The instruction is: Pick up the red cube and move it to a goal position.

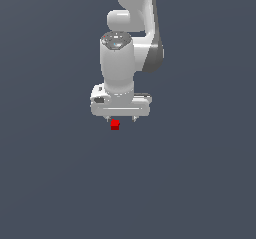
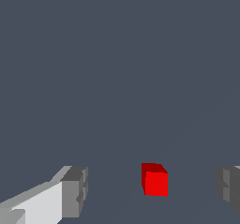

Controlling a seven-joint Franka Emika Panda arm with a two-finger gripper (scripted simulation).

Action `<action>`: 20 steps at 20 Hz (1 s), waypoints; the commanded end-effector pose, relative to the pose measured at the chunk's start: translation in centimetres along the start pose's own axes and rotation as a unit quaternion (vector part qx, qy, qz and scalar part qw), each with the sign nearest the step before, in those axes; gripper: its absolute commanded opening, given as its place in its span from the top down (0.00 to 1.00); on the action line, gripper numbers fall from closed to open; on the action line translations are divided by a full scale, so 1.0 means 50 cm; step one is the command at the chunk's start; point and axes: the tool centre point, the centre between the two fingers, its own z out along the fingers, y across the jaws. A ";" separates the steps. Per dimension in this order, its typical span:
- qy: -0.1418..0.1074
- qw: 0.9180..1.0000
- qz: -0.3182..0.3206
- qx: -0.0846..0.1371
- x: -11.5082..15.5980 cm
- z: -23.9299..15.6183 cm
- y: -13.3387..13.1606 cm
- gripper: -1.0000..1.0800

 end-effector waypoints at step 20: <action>-0.024 0.999 0.021 -0.003 -0.126 0.211 0.059 0.04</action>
